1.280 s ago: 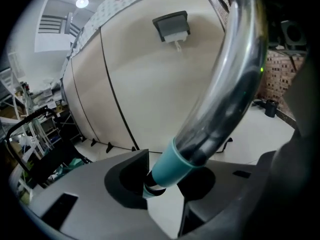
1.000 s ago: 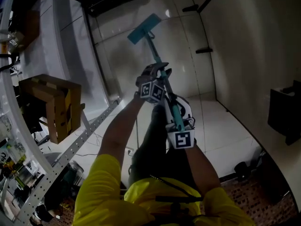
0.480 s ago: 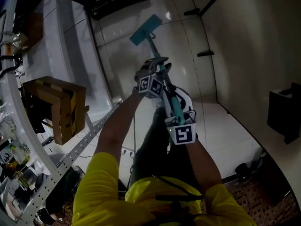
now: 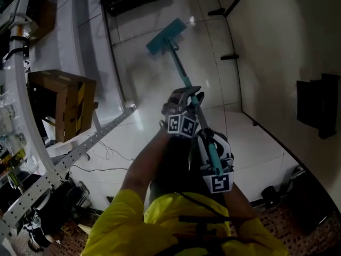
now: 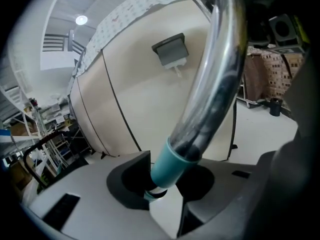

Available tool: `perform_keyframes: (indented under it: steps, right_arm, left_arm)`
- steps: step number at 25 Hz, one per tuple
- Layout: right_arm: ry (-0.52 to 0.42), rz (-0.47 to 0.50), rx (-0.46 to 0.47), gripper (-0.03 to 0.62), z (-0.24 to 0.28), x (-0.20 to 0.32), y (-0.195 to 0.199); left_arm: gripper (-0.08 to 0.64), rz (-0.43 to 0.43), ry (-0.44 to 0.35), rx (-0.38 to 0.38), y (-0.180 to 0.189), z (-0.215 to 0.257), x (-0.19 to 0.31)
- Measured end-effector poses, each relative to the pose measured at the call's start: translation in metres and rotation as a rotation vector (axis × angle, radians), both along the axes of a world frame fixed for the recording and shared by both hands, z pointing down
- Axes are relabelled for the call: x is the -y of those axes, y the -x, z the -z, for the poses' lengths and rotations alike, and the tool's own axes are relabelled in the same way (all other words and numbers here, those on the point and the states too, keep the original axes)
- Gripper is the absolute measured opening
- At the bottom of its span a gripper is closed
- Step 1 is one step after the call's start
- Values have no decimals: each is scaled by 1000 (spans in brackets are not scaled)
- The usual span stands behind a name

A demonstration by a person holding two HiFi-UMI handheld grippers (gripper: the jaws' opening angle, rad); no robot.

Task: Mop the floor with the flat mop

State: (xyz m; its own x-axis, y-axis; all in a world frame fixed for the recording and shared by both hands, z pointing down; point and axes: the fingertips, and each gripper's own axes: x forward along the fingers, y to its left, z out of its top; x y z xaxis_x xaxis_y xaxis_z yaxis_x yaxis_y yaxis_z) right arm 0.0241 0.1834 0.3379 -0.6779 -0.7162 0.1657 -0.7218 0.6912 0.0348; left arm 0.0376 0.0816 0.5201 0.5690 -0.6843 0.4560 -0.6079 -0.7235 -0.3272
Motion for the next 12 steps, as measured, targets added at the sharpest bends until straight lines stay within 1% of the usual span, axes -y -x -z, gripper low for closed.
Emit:
perform_keyframes:
  steps: [5,9,12]
  right_arm:
    - [4,32,-39,60,7,-49,-23]
    - [-8,37,-50,60,3,-62,-30]
    - [5,27,-42,61,-3,-67,-34]
  left_arm:
    - [117,-10,36,-16,-34,2,-54]
    - [117,5,55,-16,-44,-5,-69]
    - [117,9,54,-4,-47,-10,-71]
